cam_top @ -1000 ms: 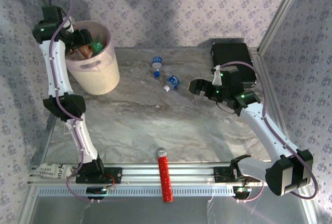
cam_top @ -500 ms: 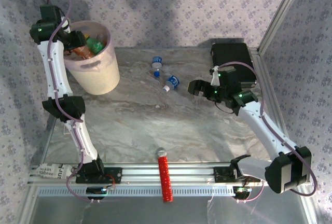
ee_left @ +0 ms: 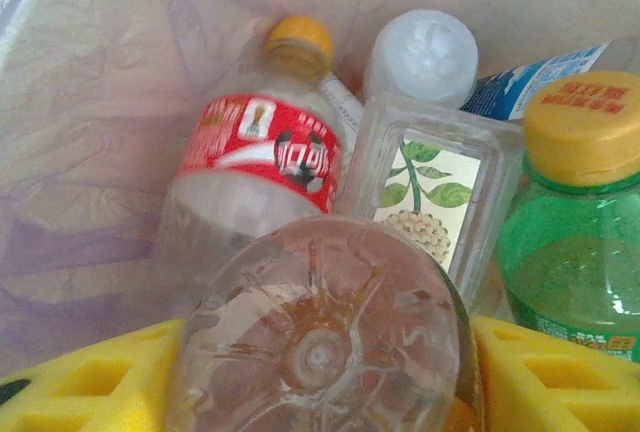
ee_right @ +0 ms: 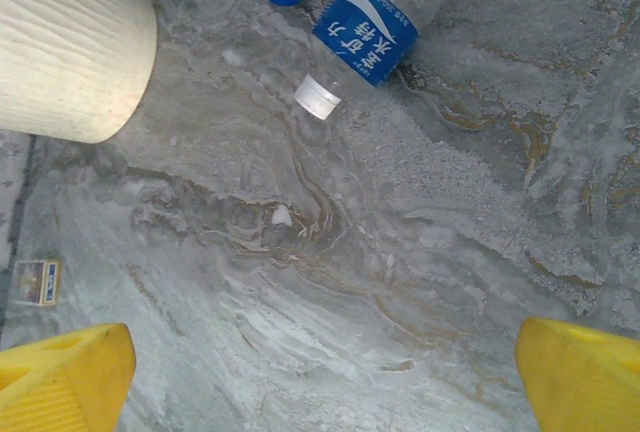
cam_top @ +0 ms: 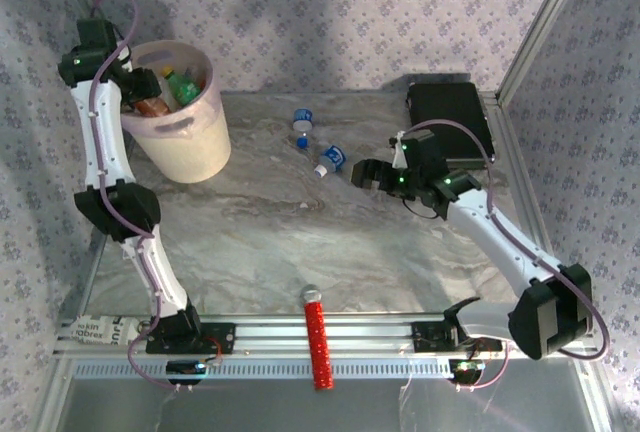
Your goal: Put the plastic bottles in the bin
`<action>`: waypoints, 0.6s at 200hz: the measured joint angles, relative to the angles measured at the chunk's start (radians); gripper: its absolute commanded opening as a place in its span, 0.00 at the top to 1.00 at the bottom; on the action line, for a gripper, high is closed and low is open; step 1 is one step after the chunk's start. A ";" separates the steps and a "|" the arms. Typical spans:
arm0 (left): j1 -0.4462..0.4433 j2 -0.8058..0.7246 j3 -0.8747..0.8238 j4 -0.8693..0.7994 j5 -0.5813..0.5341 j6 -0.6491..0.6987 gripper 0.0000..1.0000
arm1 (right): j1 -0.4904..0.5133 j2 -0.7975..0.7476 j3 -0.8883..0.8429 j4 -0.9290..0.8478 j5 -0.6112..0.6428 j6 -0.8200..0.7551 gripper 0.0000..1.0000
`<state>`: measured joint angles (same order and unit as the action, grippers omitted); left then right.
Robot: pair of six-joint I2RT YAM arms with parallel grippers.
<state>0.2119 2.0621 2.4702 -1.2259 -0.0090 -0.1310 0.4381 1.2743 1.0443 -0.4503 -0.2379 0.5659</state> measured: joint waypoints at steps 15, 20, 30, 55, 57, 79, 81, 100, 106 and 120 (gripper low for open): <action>-0.001 -0.060 -0.112 0.085 0.000 0.003 0.30 | 0.020 0.026 0.015 -0.003 0.034 0.014 0.01; -0.003 -0.072 -0.137 0.105 0.000 0.004 0.29 | 0.025 0.032 0.019 -0.003 0.042 0.020 0.01; -0.005 -0.088 -0.169 0.135 0.000 0.010 0.25 | 0.038 0.047 0.028 -0.002 0.062 0.033 0.01; -0.007 -0.093 -0.185 0.156 0.016 0.023 0.10 | 0.062 0.090 0.039 0.026 0.113 0.080 0.01; -0.008 -0.093 -0.185 0.154 0.017 0.022 0.09 | 0.063 0.092 0.039 0.028 0.116 0.083 0.01; -0.011 -0.093 -0.154 0.124 0.022 0.031 0.01 | 0.071 0.139 0.039 0.082 0.173 0.135 0.01; -0.011 -0.093 -0.150 0.121 0.022 0.032 0.00 | 0.071 0.145 0.040 0.087 0.179 0.140 0.01; -0.009 -0.093 -0.091 0.075 0.019 0.037 0.00 | 0.071 0.198 0.045 0.134 0.227 0.183 0.01; -0.009 -0.093 -0.066 0.061 0.018 0.037 0.00 | 0.071 0.217 0.051 0.145 0.243 0.198 0.01; -0.009 -0.092 -0.009 0.035 0.014 0.038 0.00 | 0.073 0.269 0.074 0.172 0.279 0.227 0.01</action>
<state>0.2031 1.9697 2.4615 -1.1908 0.0051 -0.0933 0.5114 1.5436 1.1183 -0.2779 0.0410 0.7925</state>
